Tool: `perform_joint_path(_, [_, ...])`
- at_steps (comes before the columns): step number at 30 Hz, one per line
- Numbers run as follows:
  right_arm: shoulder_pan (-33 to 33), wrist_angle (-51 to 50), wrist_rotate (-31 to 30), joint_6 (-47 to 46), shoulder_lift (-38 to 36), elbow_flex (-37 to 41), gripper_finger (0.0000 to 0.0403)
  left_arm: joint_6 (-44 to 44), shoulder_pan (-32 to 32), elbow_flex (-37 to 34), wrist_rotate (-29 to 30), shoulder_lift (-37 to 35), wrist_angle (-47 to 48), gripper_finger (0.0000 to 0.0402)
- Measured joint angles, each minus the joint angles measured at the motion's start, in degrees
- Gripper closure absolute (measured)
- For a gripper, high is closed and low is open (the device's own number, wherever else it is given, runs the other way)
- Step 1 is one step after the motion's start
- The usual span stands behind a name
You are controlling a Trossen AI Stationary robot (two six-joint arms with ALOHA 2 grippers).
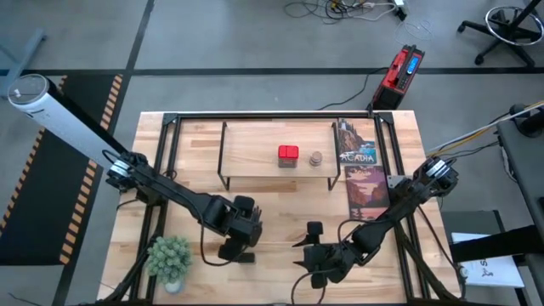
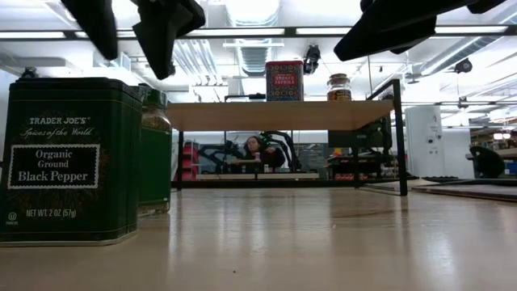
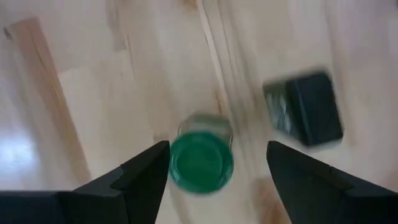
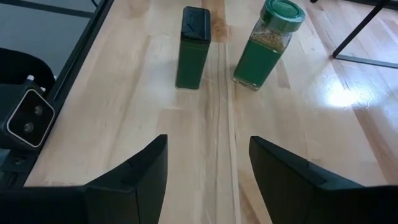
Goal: Shelf spices
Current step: Put the green seasoning bottle on the shelf
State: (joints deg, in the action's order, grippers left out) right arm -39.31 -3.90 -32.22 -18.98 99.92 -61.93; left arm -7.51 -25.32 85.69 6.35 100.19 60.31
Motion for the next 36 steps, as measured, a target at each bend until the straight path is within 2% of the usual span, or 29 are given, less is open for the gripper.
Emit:
perform_joint_path(4, [0.0,0.0,0.0,0.0,0.0,0.1,0.0202,5.0,0.5,0.0,-0.1,0.0,2.5,0.0141])
perform_joint_path(19, [0.2,0.3,0.1,0.0,0.0,0.5,0.0203,10.3,2.5,-0.9,-3.1,2.4,1.4,0.0139])
perform_joint_path(36, [0.2,0.5,0.1,-0.1,0.0,0.5,0.0203,11.4,2.5,-3.6,-3.0,2.9,-2.9,0.0148])
